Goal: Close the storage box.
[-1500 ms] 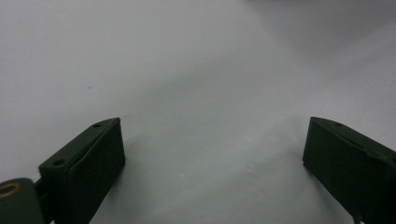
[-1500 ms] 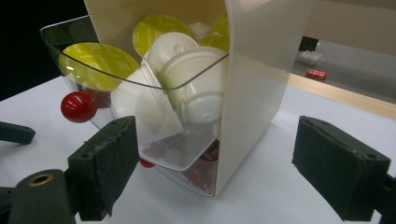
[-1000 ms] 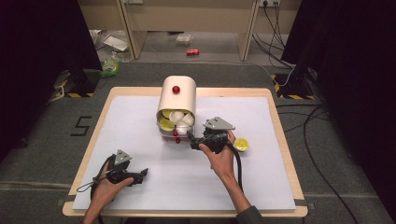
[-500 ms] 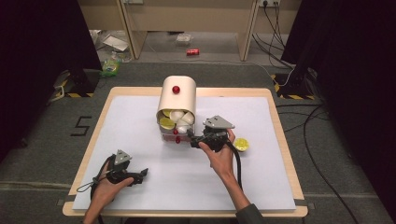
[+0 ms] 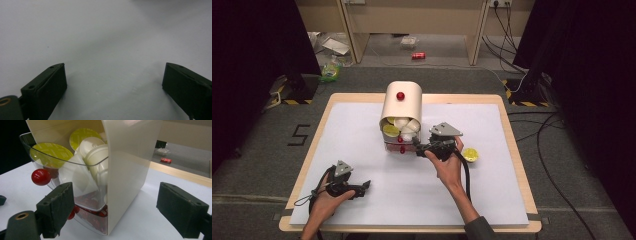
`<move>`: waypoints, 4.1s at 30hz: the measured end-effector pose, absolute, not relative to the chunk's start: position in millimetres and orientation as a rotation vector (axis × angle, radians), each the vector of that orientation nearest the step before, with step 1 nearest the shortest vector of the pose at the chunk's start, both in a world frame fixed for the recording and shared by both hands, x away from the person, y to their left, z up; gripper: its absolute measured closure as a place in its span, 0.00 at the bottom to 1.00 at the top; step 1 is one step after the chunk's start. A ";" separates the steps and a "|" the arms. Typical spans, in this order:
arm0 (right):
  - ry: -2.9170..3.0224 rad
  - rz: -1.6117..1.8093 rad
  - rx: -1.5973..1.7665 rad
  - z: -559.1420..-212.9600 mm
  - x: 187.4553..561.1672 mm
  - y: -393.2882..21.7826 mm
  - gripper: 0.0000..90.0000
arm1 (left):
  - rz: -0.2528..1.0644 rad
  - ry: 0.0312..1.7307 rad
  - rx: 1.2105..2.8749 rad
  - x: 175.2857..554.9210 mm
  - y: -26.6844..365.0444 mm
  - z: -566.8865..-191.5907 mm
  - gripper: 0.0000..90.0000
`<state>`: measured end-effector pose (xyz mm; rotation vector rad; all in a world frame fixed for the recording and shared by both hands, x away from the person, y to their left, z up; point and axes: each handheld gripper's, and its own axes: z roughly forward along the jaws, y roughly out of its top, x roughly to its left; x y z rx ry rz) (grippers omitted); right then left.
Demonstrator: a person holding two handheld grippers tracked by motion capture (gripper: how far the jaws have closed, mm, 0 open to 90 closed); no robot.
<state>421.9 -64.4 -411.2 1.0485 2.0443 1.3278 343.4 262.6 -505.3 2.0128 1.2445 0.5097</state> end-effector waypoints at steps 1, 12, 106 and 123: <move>2.047 1.323 1.050 -411.6 422.2 -64.2 0.17 | 0.510 1.244 2.013 343.4 262.6 -505.4 0.05; 2.042 1.326 1.054 -414.0 426.3 -62.7 0.17 | 0.510 1.244 2.013 343.4 262.6 -505.3 0.05; 2.005 1.221 1.175 -426.7 374.7 -151.4 0.21 | 0.505 1.244 2.013 343.4 263.2 -505.2 0.05; 1.997 1.208 1.191 -429.9 368.7 -163.0 0.21 | 0.505 1.244 2.013 343.4 263.2 -505.2 0.05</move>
